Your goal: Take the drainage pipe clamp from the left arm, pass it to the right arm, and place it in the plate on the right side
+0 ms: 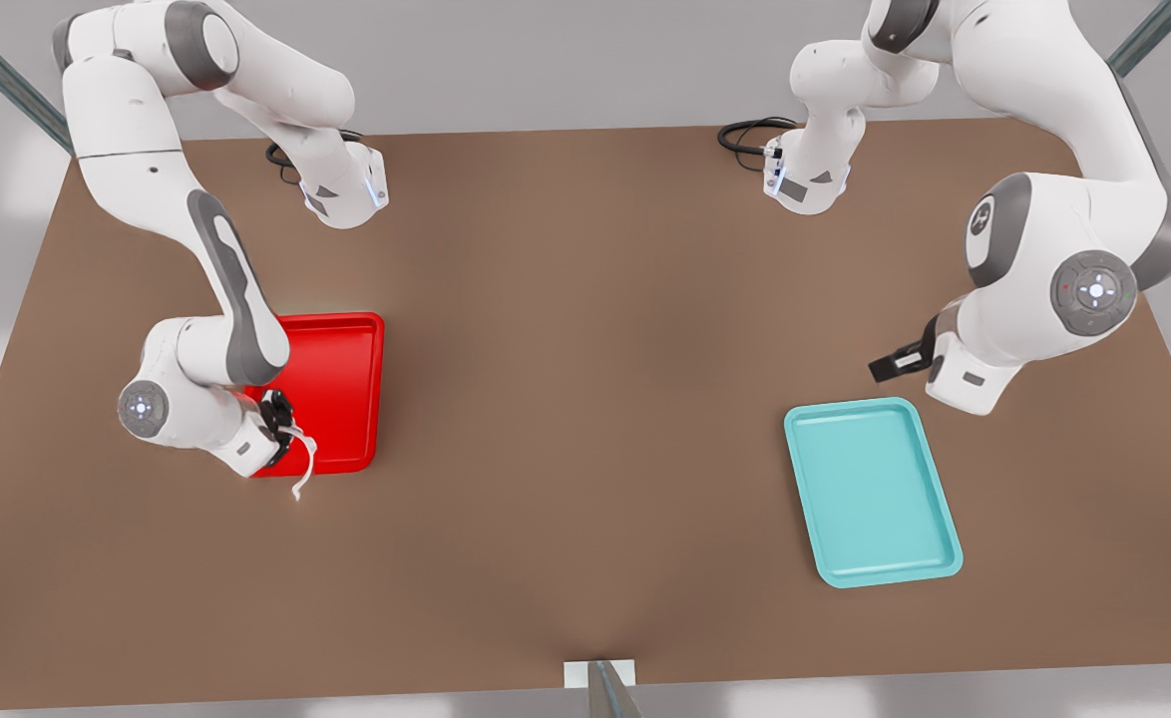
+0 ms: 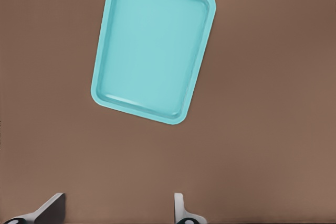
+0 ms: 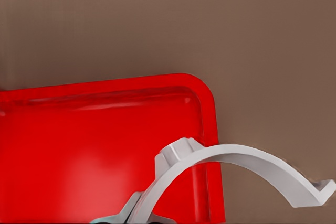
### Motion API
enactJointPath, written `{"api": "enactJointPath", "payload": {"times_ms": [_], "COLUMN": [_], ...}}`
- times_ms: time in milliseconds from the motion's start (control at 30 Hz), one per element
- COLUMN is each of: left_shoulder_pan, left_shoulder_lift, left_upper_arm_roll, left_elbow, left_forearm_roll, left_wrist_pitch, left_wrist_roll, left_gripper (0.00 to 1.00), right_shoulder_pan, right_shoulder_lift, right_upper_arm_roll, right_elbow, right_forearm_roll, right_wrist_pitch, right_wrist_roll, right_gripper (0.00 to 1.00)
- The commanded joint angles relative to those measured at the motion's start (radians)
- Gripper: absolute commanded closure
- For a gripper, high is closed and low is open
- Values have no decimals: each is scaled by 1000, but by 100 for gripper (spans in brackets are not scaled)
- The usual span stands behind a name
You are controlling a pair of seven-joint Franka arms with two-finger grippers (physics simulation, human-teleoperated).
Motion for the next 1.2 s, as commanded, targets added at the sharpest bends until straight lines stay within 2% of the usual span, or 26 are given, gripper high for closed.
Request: {"api": "enactJointPath", "payload": {"times_ms": [0, 167, 200, 233, 500, 600, 667, 733, 800, 867, 900, 967, 1033, 1167], "left_shoulder_pan": [-1, -1, -1, -1, 0, -1, -1, -1, 0, -1, -1, -1, -1, -1], "left_shoulder_lift": [-1, -1, -1, -1, 0, 0, 0, 0, 0, 0, 0, 0, 0, 0], "left_upper_arm_roll": [-1, -1, 1, 1, 1, 1, 1, 1, 1, 1, -1, 1, 1, -1], "left_elbow": [1, 1, 1, 1, 1, 1, 1, 1, 1, 1, 1, 1, 1, 1], "left_forearm_roll": [6, 6, 6, 8, 8, 8, 8, 8, 6, 8, 8, 8, 8, 8], "left_wrist_pitch": [-27, -28, -28, -28, -28, -27, -27, -28, -30, -30, -30, -30, -30, -30], "left_wrist_roll": [384, 383, 383, 383, 383, 383, 383, 384, 383, 384, 384, 384, 384, 384], "left_gripper": [0, 0, 0, 0, 0, 0, 0, 0, 0, 0, 0, 0, 0, 0], "right_shoulder_pan": [-20, -52, -52, -52, -41, -9, 14, 17, 72, 138, 141, 143, 135, 132], "right_shoulder_lift": [-18, -58, -58, -60, -77, -66, -55, -38, -37, -43, -57, -175, -297, -307], "right_upper_arm_roll": [1, 1, 1, 1, 10, 13, 13, 7, 7, 5, 2, 8, 5, 1], "right_elbow": [-46, -141, -153, -164, -144, -52, 89, 297, 512, 598, 617, 571, 439, 422], "right_forearm_roll": [2, 16, 33, 63, 64, 62, 60, 19, -67, -96, -108, -165, -142, -130], "right_wrist_pitch": [-5, 5, 5, 5, -4, -24, -79, -229, -505, -691, -766, -766, -763, -752], "right_wrist_roll": [-226, -224, -217, -214, -211, -174, -116, 124, 886, 1409, 1509, 1510, 1515, 1515], "right_gripper": [79, 79, 45, 0, 0, 0, 0, 0, 0, 0, 0, 0, 0, 0]}}
